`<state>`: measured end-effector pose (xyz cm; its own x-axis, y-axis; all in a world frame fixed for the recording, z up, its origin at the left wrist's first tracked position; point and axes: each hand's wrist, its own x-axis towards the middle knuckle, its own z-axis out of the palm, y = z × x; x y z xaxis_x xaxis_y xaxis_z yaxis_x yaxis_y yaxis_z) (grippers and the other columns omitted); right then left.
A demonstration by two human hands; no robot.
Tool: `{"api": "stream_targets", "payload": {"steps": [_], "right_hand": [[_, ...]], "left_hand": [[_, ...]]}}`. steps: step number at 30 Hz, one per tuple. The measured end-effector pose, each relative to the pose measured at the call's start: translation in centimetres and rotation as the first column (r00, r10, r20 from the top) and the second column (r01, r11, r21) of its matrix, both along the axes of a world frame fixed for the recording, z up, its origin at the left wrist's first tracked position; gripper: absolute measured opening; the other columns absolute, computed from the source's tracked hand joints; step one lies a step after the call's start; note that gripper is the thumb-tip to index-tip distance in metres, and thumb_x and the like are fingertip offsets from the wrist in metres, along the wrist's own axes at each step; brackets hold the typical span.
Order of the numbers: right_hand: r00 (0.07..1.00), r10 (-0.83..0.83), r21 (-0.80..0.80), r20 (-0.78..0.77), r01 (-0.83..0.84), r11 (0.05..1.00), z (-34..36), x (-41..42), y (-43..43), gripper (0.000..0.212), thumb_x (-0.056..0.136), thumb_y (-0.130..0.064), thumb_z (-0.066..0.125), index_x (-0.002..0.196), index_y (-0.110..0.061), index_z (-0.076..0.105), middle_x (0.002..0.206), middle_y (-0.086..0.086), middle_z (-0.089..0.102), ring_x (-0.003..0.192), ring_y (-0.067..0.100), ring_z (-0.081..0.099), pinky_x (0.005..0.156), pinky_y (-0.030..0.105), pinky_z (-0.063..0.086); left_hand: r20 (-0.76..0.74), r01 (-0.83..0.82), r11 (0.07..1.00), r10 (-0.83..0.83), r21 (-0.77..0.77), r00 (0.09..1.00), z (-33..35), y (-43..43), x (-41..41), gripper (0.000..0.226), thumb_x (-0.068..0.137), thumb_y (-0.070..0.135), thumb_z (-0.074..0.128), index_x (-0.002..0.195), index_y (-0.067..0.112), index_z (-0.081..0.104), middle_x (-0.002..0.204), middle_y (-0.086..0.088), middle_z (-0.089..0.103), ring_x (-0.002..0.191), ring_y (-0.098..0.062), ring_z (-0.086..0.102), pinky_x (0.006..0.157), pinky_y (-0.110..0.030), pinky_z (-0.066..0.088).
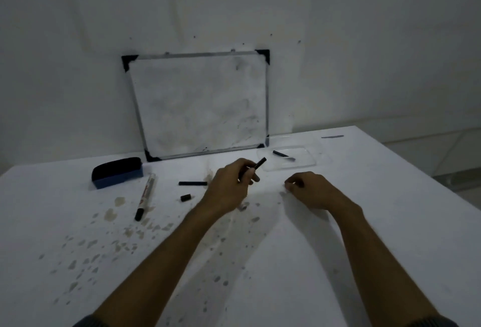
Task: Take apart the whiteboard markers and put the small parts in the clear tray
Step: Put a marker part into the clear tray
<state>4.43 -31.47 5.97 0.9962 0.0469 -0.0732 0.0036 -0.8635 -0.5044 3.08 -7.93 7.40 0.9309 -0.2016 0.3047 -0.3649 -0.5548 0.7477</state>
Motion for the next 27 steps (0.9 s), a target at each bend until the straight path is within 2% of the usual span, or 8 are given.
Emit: {"api": "stream_targets", "payload": {"steps": [3, 6, 10, 12, 15, 21, 24, 27], "right_hand": [[0.980, -0.168, -0.074, 0.110, 0.177, 0.982, -0.9, 1.3, -3.7, 0.036, 0.099, -0.039, 0.058, 0.125, -0.016, 0.070, 0.129, 0.015, 0.063, 0.116, 0.032, 0.060, 0.094, 0.033, 0.047], [0.944, -0.277, -0.143, 0.180, 0.304, 0.942, -2.6, 1.6, -5.7, 0.053, 0.097, -0.052, 0.055, 0.141, -0.022, 0.057, 0.148, 0.012, 0.048, 0.136, 0.034, 0.043, 0.112, 0.043, 0.034], [0.928, -0.264, -0.235, 0.263, 0.327, 0.915, -5.0, 2.0, -5.9, 0.062, 0.099, -0.058, 0.039, 0.153, -0.027, 0.042, 0.163, 0.006, 0.035, 0.152, 0.032, 0.024, 0.123, 0.046, 0.015], [0.931, -0.257, -0.237, 0.261, 0.319, 0.918, -5.5, 2.3, -6.0, 0.064, 0.099, -0.059, 0.034, 0.155, -0.027, 0.039, 0.165, 0.006, 0.032, 0.154, 0.033, 0.021, 0.124, 0.048, 0.012], [0.927, -0.257, -0.214, 0.273, 0.319, 0.923, -6.0, 2.9, -6.4, 0.066, 0.099, -0.059, 0.034, 0.155, -0.026, 0.039, 0.165, 0.007, 0.031, 0.154, 0.033, 0.019, 0.123, 0.049, 0.011], [0.931, -0.244, -0.207, 0.270, 0.304, 0.930, -6.3, 3.1, -6.4, 0.066, 0.100, -0.058, 0.033, 0.157, -0.023, 0.035, 0.167, 0.010, 0.027, 0.155, 0.034, 0.016, 0.123, 0.051, 0.008], [0.932, -0.246, -0.209, 0.267, 0.305, 0.929, -6.1, 3.0, -6.4, 0.066, 0.100, -0.058, 0.032, 0.157, -0.023, 0.034, 0.167, 0.009, 0.026, 0.155, 0.033, 0.015, 0.123, 0.051, 0.008], [0.938, -0.249, -0.193, 0.243, 0.299, 0.935, -5.6, 2.8, -6.3, 0.065, 0.101, -0.057, 0.033, 0.157, -0.023, 0.034, 0.167, 0.009, 0.025, 0.156, 0.033, 0.014, 0.124, 0.051, 0.008]], "left_hand": [[0.031, 0.039, 0.993, -0.042, 0.112, 0.999, 1.8, -2.6, 3.7, 0.015, 0.104, 0.026, 0.060, 0.115, 0.019, 0.068, 0.096, 0.014, 0.080, 0.090, -0.002, 0.071, 0.073, -0.020, 0.052], [0.082, 0.048, 0.967, -0.071, 0.250, 0.994, 3.3, -5.5, 8.4, 0.019, 0.100, 0.023, 0.066, 0.115, 0.012, 0.073, 0.107, -0.002, 0.080, 0.096, -0.015, 0.073, 0.084, -0.030, 0.057], [0.070, 0.088, 0.883, -0.135, 0.461, 0.988, 4.0, -9.7, 14.6, 0.022, 0.099, 0.020, 0.067, 0.117, 0.011, 0.077, 0.111, -0.010, 0.078, 0.099, -0.025, 0.071, 0.083, -0.029, 0.052], [0.038, 0.132, 0.809, -0.187, 0.572, 0.982, 3.8, -11.6, 16.9, 0.021, 0.099, 0.017, 0.067, 0.116, 0.009, 0.078, 0.111, -0.012, 0.078, 0.098, -0.028, 0.071, 0.081, -0.029, 0.050], [-0.014, 0.163, 0.705, -0.212, 0.690, 0.977, 3.1, -13.2, 19.2, 0.020, 0.097, 0.014, 0.070, 0.114, 0.010, 0.079, 0.109, -0.014, 0.078, 0.093, -0.029, 0.072, 0.084, -0.036, 0.058], [-0.074, 0.185, 0.585, -0.208, 0.790, 0.975, 0.8, -13.3, 20.0, 0.025, 0.097, 0.011, 0.069, 0.120, 0.011, 0.078, 0.116, -0.013, 0.078, 0.102, -0.029, 0.072, 0.092, -0.038, 0.058], [-0.058, 0.173, 0.596, -0.208, 0.784, 0.977, 0.7, -13.0, 19.8, 0.027, 0.097, 0.002, 0.065, 0.121, 0.008, 0.077, 0.124, -0.010, 0.076, 0.111, -0.028, 0.070, 0.095, -0.035, 0.056], [-0.013, 0.139, 0.642, -0.197, 0.754, 0.980, 1.3, -12.5, 18.9, 0.023, 0.099, -0.001, 0.062, 0.112, 0.003, 0.079, 0.124, -0.009, 0.076, 0.108, -0.027, 0.071, 0.087, -0.028, 0.054]]}}
